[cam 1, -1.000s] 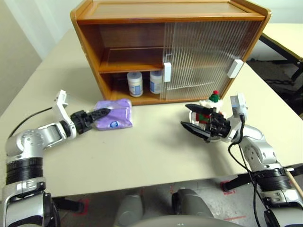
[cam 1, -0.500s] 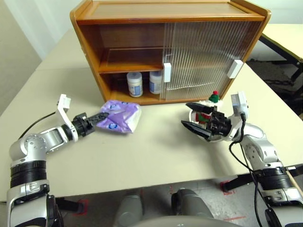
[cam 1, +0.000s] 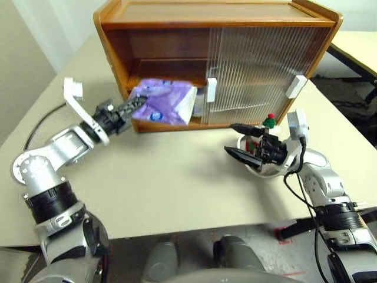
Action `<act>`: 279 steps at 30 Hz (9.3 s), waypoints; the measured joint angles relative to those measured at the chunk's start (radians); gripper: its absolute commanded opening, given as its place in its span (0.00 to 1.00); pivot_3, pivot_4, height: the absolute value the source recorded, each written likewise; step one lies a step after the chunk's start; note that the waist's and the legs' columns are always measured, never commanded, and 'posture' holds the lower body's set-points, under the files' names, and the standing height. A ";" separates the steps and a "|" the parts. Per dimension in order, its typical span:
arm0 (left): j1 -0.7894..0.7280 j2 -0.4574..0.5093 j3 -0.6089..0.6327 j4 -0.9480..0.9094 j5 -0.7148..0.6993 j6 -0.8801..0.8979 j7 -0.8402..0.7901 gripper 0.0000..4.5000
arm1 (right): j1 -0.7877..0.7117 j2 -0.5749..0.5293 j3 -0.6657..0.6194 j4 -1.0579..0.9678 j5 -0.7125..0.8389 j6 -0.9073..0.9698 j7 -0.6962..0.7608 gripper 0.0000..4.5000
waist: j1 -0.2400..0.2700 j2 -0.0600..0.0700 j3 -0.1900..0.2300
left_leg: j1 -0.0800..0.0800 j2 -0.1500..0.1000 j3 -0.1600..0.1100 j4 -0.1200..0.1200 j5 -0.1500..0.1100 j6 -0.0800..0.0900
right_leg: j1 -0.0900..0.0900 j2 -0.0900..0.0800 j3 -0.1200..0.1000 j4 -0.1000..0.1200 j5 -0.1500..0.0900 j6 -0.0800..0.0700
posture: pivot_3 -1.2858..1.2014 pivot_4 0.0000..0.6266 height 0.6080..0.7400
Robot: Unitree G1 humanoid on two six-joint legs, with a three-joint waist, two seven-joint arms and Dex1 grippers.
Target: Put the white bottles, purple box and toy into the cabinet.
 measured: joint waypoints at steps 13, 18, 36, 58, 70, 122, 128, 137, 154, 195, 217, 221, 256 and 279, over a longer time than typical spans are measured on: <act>-0.156 -0.089 -0.168 0.046 0.172 -0.219 0.176 0.01 | 0.016 0.014 -0.001 0.001 -0.001 -0.008 -0.002 1.00 | 0.001 0.000 0.000 | 0.000 -0.004 0.000 0.000 0.001 0.000 | 0.001 0.001 0.001 0.000 0.000 0.000 | 0.56 0.00 1.00; -0.214 -0.119 -0.200 0.146 0.264 -0.329 0.172 0.01 | 0.037 0.020 -0.001 0.000 -0.003 -0.014 -0.006 1.00 | -0.002 0.000 0.000 | 0.000 -0.007 0.000 0.000 0.001 0.001 | 0.001 0.001 0.001 0.000 0.000 0.000 | 0.56 0.00 1.00; -0.292 -0.191 -0.224 0.267 0.418 -0.546 0.163 0.51 | 0.057 0.016 -0.003 0.000 -0.003 -0.026 -0.006 1.00 | -0.006 -0.003 0.002 | 0.004 -0.009 -0.001 0.001 0.008 0.002 | 0.009 0.000 0.002 -0.002 0.003 0.007 | 0.56 0.00 1.00; -0.085 -0.040 -0.234 -0.079 0.306 -0.390 0.002 0.91 | 0.047 0.014 0.000 -0.003 -0.004 -0.022 -0.002 1.00 | -0.003 -0.002 0.002 | 0.003 -0.003 -0.003 0.000 0.004 0.001 | 0.008 0.001 0.000 -0.005 0.004 0.004 | 0.57 0.00 1.00; 0.003 0.036 -0.407 -0.142 0.354 -0.509 -0.333 0.01 | 0.033 0.013 0.001 0.001 -0.004 -0.021 0.013 1.00 | -0.002 -0.001 0.003 | 0.003 -0.004 -0.002 0.000 0.007 0.006 | 0.008 0.000 0.000 -0.005 0.000 0.004 | 0.57 0.00 1.00; -0.348 -0.158 -0.504 0.690 0.902 -1.012 -0.558 0.01 | 0.035 0.025 0.007 -0.025 -0.013 -0.005 -0.040 1.00 | -0.018 0.000 0.004 | -0.001 -0.005 -0.002 0.001 0.010 0.012 | 0.008 -0.001 0.001 -0.012 0.009 0.011 | 0.55 0.00 1.00; -0.167 -0.137 -0.498 0.359 0.802 -0.935 -0.626 0.01 | 0.038 0.025 0.006 -0.025 -0.012 -0.005 -0.040 1.00 | -0.027 0.000 0.004 | -0.002 -0.004 -0.003 0.000 0.006 0.012 | 0.007 -0.001 0.001 -0.014 0.010 0.010 | 0.55 0.00 1.00; -0.113 -0.165 -0.642 0.250 0.822 -0.922 -0.688 0.01 | 0.039 0.018 -0.005 -0.015 -0.011 -0.008 -0.035 1.00 | -0.025 0.000 0.004 | 0.000 -0.005 -0.001 0.001 0.007 0.014 | 0.009 -0.001 0.002 -0.015 0.009 0.011 | 0.54 0.00 1.00; -0.304 -0.266 -0.771 0.519 1.065 -0.967 -0.534 0.01 | 0.050 0.019 -0.010 -0.008 -0.012 -0.024 -0.044 1.00 | -0.033 0.000 0.004 | 0.000 -0.008 -0.001 0.000 0.007 0.014 | 0.009 0.000 0.004 -0.015 0.008 0.013 | 0.53 0.00 1.00; -0.188 -0.115 -0.672 0.260 1.062 -0.758 -0.395 0.01 | 0.029 0.026 -0.008 0.024 -0.013 -0.047 -0.029 1.00 | -0.062 0.001 0.004 | 0.007 -0.008 0.002 0.000 0.008 0.014 | 0.011 0.004 0.013 -0.004 0.011 0.012 | 0.56 0.00 1.00; -0.044 0.044 -0.570 0.087 1.024 -0.667 -0.373 0.01 | 0.004 0.067 -0.026 0.042 0.012 -0.047 -0.015 1.00 | -0.066 0.004 0.006 | 0.018 -0.008 0.001 -0.001 0.007 0.012 | 0.013 0.011 0.021 -0.003 0.015 0.009 | 0.57 0.00 1.00; 0.009 0.091 -0.522 0.058 1.023 -0.635 -0.354 0.01 | 0.004 0.068 -0.029 0.056 0.016 -0.048 -0.009 1.00 | -0.061 0.005 0.007 | 0.019 -0.008 0.001 -0.003 0.007 0.012 | 0.011 0.011 0.021 -0.003 0.015 0.009 | 0.57 0.00 1.00; 0.001 -0.034 -0.696 -0.073 0.921 -0.617 -0.436 0.01 | -0.030 0.097 -0.067 0.161 0.030 -0.113 0.045 1.00 | 0.013 0.004 0.006 | -0.002 -0.014 0.000 -0.006 0.006 0.015 | -0.004 0.001 0.016 -0.011 0.012 0.010 | 0.57 0.00 1.00; -0.055 -0.016 -0.724 0.046 1.073 -0.644 -0.371 0.01 | -0.030 0.104 -0.064 0.154 0.011 -0.113 0.031 1.00 | 0.015 0.004 0.006 | -0.002 -0.014 0.000 -0.001 0.006 0.016 | -0.004 0.001 0.017 -0.007 0.013 0.011 | 0.57 0.00 1.00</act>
